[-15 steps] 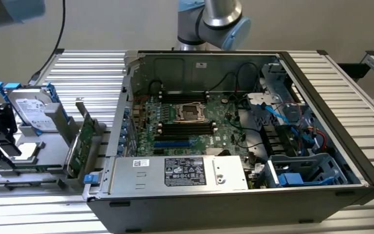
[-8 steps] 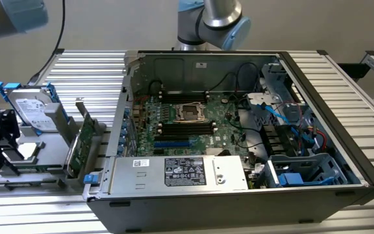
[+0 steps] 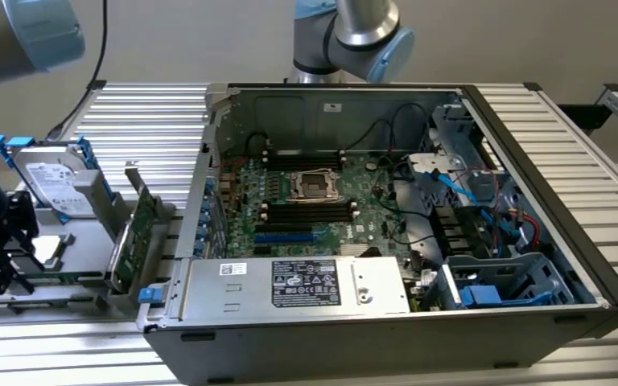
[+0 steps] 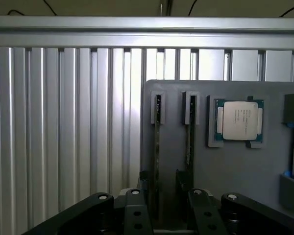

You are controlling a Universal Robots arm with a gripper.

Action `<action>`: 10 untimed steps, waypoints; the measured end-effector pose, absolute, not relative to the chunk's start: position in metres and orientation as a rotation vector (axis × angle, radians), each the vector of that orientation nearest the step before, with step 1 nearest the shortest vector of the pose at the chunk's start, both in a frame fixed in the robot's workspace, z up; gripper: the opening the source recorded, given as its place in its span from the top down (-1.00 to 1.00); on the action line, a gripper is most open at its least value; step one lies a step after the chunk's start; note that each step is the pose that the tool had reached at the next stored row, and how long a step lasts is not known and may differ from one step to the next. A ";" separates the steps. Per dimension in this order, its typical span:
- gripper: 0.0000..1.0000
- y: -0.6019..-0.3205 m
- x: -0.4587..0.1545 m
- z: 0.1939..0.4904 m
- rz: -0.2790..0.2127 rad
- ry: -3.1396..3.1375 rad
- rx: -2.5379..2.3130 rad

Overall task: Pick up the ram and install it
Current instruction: 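Pick up the ram and move it above insertion slot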

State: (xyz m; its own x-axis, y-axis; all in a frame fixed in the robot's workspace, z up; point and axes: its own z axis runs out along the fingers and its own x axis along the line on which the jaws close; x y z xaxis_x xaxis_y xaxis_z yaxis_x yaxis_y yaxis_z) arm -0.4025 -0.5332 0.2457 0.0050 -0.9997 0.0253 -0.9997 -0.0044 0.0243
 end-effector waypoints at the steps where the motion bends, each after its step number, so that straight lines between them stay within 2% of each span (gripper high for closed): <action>1: 0.28 -0.534 -0.403 0.244 0.001 -2.193 2.201; 10: 0.28 -0.537 -0.403 0.228 0.001 -2.205 2.188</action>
